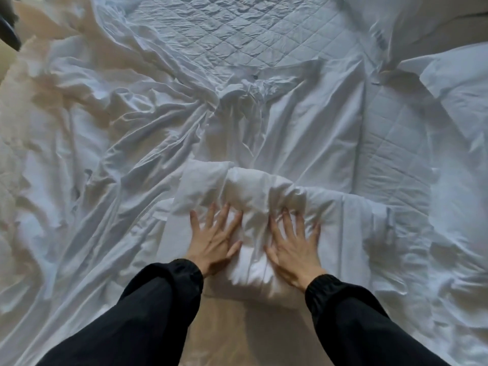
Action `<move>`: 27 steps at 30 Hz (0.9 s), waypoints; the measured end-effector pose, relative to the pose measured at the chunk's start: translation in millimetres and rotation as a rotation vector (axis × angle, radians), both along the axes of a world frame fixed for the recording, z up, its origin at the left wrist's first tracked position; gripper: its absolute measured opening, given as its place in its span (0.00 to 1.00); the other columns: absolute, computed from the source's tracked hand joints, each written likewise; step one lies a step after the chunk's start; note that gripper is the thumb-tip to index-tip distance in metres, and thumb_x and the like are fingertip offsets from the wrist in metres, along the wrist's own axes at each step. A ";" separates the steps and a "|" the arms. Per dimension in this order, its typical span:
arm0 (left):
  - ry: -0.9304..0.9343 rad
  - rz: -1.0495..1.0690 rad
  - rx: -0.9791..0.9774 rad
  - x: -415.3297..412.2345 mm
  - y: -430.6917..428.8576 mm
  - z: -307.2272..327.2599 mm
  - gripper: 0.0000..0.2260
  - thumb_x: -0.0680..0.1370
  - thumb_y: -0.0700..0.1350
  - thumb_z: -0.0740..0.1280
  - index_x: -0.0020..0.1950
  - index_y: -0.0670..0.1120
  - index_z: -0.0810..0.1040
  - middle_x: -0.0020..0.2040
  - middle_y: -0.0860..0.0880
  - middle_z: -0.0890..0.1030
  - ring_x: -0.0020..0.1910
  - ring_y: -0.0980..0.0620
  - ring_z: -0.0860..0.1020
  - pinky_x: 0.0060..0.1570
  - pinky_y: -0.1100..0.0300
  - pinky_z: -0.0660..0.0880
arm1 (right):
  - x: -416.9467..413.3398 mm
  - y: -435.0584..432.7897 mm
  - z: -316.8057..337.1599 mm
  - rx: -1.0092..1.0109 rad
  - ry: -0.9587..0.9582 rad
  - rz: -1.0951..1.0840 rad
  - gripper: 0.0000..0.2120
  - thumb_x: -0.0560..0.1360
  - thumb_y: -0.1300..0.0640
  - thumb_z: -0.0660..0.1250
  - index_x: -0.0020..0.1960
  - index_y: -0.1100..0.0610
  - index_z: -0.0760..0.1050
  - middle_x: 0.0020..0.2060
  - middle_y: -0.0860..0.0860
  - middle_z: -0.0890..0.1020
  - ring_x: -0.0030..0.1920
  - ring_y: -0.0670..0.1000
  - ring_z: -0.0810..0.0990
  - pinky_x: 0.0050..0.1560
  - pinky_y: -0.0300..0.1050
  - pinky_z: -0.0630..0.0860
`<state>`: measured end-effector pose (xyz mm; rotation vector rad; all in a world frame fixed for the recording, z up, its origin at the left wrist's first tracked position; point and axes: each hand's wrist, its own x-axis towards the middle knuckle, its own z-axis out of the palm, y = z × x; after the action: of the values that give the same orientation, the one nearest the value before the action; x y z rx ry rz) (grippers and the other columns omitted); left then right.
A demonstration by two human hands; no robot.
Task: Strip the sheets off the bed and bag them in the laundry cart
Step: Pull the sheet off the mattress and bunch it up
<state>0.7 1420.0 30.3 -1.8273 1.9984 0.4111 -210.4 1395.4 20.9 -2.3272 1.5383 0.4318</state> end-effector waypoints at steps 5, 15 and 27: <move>0.031 0.191 0.047 29.1 -4.9 -32.5 0.29 0.78 0.66 0.40 0.75 0.61 0.33 0.76 0.55 0.30 0.76 0.47 0.34 0.64 0.24 0.40 | -24.4 -3.4 -36.1 -0.090 0.004 -0.068 0.31 0.78 0.39 0.47 0.76 0.53 0.59 0.76 0.51 0.59 0.76 0.52 0.54 0.70 0.68 0.47; 0.111 0.050 -0.104 28.2 7.9 -26.4 0.35 0.73 0.60 0.36 0.79 0.48 0.47 0.79 0.40 0.46 0.77 0.39 0.43 0.69 0.31 0.42 | -24.8 16.1 -20.2 -0.102 0.006 -0.187 0.34 0.75 0.41 0.34 0.79 0.53 0.47 0.78 0.56 0.46 0.78 0.54 0.43 0.73 0.63 0.39; -0.009 -0.208 -0.080 -4.7 67.7 -30.5 0.41 0.76 0.47 0.64 0.76 0.58 0.36 0.78 0.39 0.38 0.76 0.33 0.43 0.65 0.25 0.45 | -31.9 90.9 -15.9 -0.073 0.130 -0.016 0.43 0.55 0.67 0.76 0.68 0.58 0.64 0.60 0.69 0.73 0.61 0.66 0.74 0.56 0.67 0.69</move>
<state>-4.0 1487.7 -0.2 -1.6409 2.1999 0.2636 -242.4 1486.3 5.0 -2.3824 1.6566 0.5420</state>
